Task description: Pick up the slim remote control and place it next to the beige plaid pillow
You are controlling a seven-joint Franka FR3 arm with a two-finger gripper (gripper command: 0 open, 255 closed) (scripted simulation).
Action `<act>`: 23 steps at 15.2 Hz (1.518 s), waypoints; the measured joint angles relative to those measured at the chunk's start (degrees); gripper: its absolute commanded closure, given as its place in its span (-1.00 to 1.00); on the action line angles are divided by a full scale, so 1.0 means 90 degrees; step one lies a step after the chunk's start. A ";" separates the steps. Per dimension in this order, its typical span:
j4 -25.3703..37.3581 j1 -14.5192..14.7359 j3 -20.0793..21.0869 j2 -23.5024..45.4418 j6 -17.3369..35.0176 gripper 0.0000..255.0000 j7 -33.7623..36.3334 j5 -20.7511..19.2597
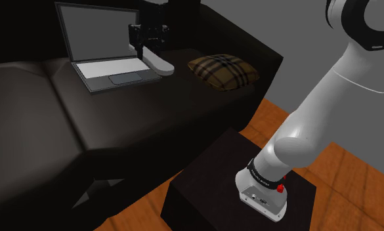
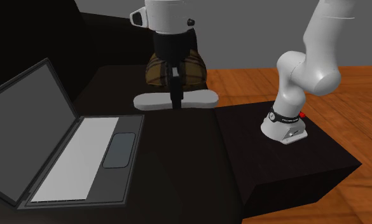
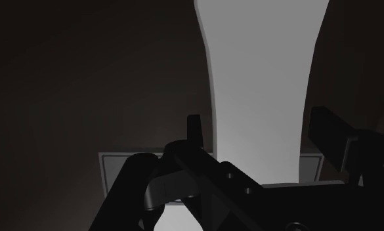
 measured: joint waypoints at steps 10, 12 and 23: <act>-0.1033 -0.0290 -0.0424 -0.1242 -0.0202 1.00 -0.0785 0.0245; -0.1468 -0.0361 -0.0588 -0.1688 -0.0211 1.00 -0.1044 0.0290; -0.3029 -0.0658 -0.1318 -0.3081 -0.0075 1.00 -0.2068 0.0175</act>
